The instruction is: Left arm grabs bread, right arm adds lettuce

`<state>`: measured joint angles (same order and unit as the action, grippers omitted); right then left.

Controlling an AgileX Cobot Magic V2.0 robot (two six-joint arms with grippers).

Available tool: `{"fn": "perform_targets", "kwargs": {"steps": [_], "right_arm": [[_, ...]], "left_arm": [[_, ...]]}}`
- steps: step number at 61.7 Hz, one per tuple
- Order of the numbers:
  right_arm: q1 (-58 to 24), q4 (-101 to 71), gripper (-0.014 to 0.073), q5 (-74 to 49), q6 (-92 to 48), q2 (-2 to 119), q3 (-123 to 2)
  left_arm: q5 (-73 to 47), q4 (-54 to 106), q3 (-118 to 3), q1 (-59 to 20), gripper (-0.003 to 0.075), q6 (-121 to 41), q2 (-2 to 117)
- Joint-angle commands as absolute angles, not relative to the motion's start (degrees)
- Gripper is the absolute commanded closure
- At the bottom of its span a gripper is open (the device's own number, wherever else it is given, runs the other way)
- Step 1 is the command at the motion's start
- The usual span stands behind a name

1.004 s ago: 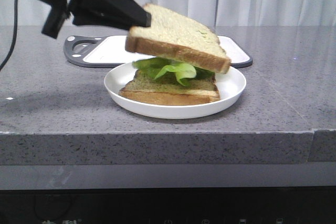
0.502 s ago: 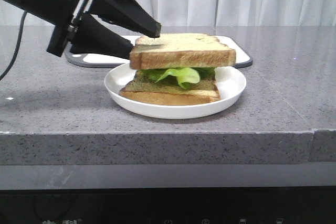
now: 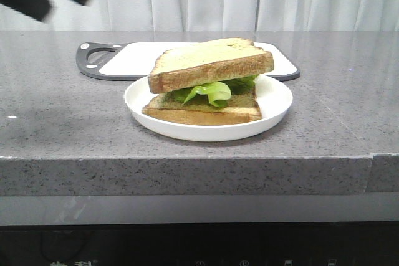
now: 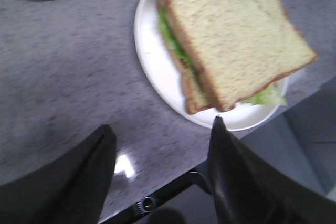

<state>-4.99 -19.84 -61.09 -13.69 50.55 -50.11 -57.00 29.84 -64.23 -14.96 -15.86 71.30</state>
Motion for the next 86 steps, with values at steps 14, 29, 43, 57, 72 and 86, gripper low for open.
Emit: {"fn": "perform_targets", "kwargs": {"steps": [14,29,43,57,72,86], "right_arm": [[-4.68,-11.2,0.0125,-59.64,-4.21,40.62,-51.64],[-4.68,-8.45,0.0125,-58.7,-2.56,34.88,-51.53],[-4.68,-8.5,0.0162,-56.15,-2.61,32.72,-51.53],[-4.68,-8.75,0.0468,-56.21,-2.61,32.72,-51.53],[-4.68,-8.77,0.0659,-56.21,-2.67,32.72,-51.53],[-4.68,-9.59,0.0661,-57.11,-2.66,32.72,-51.53]], "left_arm": [[-56.22,0.0,-57.37,-14.78,0.0373,8.52,49.99],[-55.72,-4.65,-49.9,-14.78,0.0373,10.38,37.67],[-50.12,-5.49,-46.25,-14.78,0.0379,10.38,31.41],[-49.75,-5.49,-46.24,-14.78,0.0587,10.38,31.28],[-48.73,-5.49,-46.24,-14.78,0.0741,10.38,31.28],[-48.54,-5.49,-46.24,-14.78,0.0741,10.38,31.28]]}}
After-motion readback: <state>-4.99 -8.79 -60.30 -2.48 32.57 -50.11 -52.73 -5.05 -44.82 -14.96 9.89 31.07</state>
